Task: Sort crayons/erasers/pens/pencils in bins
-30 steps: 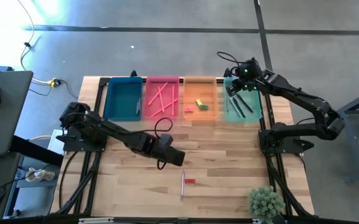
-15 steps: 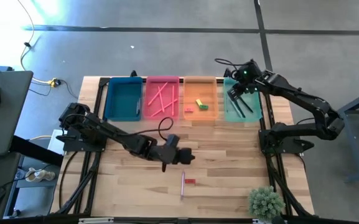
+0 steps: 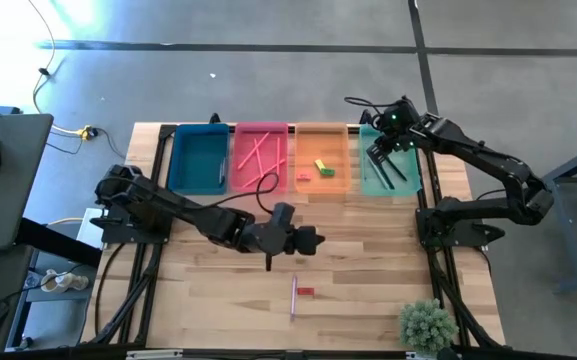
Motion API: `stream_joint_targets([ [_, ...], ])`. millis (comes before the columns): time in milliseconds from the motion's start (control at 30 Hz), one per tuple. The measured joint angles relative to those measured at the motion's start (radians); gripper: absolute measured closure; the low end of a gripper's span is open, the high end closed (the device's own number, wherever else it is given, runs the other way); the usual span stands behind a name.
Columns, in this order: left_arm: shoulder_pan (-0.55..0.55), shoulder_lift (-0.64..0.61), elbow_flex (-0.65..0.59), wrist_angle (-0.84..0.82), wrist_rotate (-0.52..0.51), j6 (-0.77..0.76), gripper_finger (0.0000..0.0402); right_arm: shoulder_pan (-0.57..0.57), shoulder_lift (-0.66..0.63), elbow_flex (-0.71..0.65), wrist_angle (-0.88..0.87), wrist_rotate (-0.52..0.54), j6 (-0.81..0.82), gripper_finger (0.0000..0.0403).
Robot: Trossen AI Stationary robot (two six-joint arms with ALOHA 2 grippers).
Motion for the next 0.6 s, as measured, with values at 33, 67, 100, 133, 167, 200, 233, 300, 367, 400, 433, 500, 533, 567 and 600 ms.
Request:
stream_joint_targets([
  [33,0.000,-0.001,0.030,-0.062,-0.003,0.001,0.0280,0.000,0.000,0.000,0.001,0.000,0.000,0.0274],
  [67,0.000,-0.001,0.057,-0.127,-0.004,0.001,0.0280,0.000,0.000,0.000,0.002,0.000,0.000,0.0274],
  [100,0.000,0.000,0.078,-0.185,-0.010,-0.001,0.0280,0.000,0.000,0.000,0.002,0.000,0.000,0.0274],
  [133,-0.001,0.005,0.095,-0.232,-0.017,-0.011,0.0280,0.000,0.000,0.000,0.002,0.000,0.000,0.0274],
  [167,-0.004,0.011,0.110,-0.271,-0.024,-0.024,0.0280,0.000,0.000,0.000,0.002,0.000,0.002,0.0274],
  [200,-0.010,0.015,0.119,-0.313,-0.028,-0.037,0.0280,0.000,0.000,0.000,0.002,0.000,0.004,0.0274],
  [233,-0.014,0.020,0.124,-0.343,-0.032,-0.050,0.0280,0.000,0.000,0.000,0.003,0.000,0.004,0.0274],
  [300,-0.024,0.039,0.129,-0.355,-0.032,-0.079,0.0280,0.000,0.000,0.000,0.003,0.000,0.004,0.0274],
  [367,-0.034,0.058,0.128,-0.389,-0.022,-0.105,0.0280,0.000,0.000,0.000,0.003,0.000,0.005,0.0274],
  [400,-0.038,0.072,0.127,-0.394,-0.015,-0.116,0.0280,0.000,0.000,0.000,0.003,0.000,0.006,0.0274],
  [433,-0.040,0.087,0.129,-0.392,-0.005,-0.130,0.0280,0.000,0.000,0.000,0.003,0.000,0.006,0.0274],
  [500,-0.045,0.109,0.126,-0.424,0.014,-0.149,0.0280,0.000,0.000,0.000,0.003,0.000,0.008,0.0274],
  [533,-0.048,0.121,0.127,-0.421,0.024,-0.158,0.0280,0.000,0.000,0.000,0.003,0.000,0.009,0.0274],
  [567,-0.048,0.132,0.128,-0.421,0.033,-0.166,0.0280,0.000,0.001,0.000,0.003,0.000,0.015,0.0274],
  [600,-0.048,0.139,0.128,-0.438,0.042,-0.171,0.0280,0.000,0.001,0.000,0.003,0.000,0.027,0.0274],
])
